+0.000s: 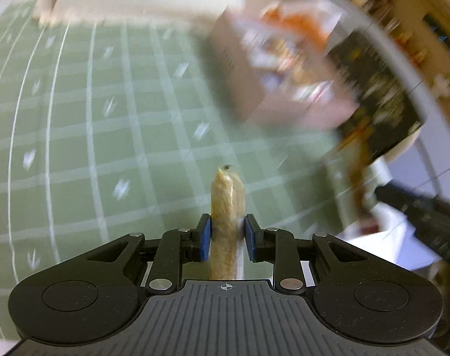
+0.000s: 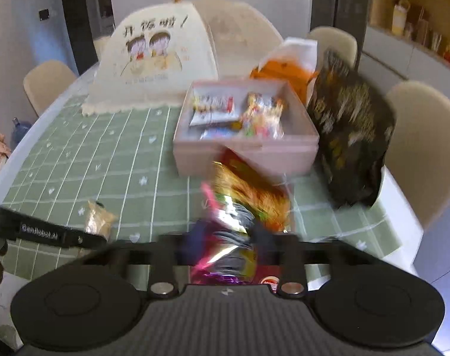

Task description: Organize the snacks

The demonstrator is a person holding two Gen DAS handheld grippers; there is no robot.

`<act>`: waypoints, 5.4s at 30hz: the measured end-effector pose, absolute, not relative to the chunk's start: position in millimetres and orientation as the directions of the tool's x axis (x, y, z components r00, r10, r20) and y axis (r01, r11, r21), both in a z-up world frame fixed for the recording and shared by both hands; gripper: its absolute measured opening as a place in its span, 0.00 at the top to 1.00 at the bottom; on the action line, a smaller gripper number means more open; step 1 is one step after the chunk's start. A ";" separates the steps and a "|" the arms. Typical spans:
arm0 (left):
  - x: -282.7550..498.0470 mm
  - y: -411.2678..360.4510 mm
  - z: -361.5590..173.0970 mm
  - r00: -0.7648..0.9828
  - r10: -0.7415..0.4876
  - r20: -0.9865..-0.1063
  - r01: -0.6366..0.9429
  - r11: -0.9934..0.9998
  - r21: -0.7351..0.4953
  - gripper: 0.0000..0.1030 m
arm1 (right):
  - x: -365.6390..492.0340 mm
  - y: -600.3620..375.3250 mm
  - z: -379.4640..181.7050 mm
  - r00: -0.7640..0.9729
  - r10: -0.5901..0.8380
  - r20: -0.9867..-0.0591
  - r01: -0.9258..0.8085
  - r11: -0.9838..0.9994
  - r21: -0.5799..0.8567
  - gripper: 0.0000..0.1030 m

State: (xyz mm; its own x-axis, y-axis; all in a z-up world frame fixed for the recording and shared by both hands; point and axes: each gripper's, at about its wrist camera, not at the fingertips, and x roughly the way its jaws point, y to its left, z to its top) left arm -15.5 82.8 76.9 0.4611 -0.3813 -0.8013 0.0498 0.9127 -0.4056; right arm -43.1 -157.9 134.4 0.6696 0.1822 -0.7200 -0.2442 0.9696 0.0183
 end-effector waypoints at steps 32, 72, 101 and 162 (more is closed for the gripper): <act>-5.6 69.1 96.0 0.424 -0.436 -0.794 0.058 0.888 -0.456 0.74 | 20.7 -151.0 29.5 0.522 0.218 -0.824 -0.367 0.930 0.013 0.16; 115.6 82.2 123.7 0.712 -0.352 -0.608 0.060 0.893 -0.446 0.68 | 106.9 -163.7 191.9 0.790 0.200 -0.579 -0.251 0.968 -0.008 0.22; -19.1 3.9 8.4 0.781 -0.003 -0.624 0.021 1.000 0.021 0.61 | 36.6 -161.2 10.5 0.647 0.194 -0.737 -0.293 0.956 -0.006 0.05; -17.3 2.1 6.7 0.794 -0.006 -0.608 0.012 1.000 0.006 0.60 | 33.6 -173.4 -2.9 0.741 0.181 -0.647 -0.240 0.971 -0.003 0.00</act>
State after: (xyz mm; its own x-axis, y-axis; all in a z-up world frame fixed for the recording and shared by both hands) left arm -17.3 2.1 6.7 0.7939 -0.0062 -0.6080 0.0124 0.9999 0.0061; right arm 33.6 -173.4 -2.9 0.7408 0.1812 -0.6469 -0.2402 0.9707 -0.0032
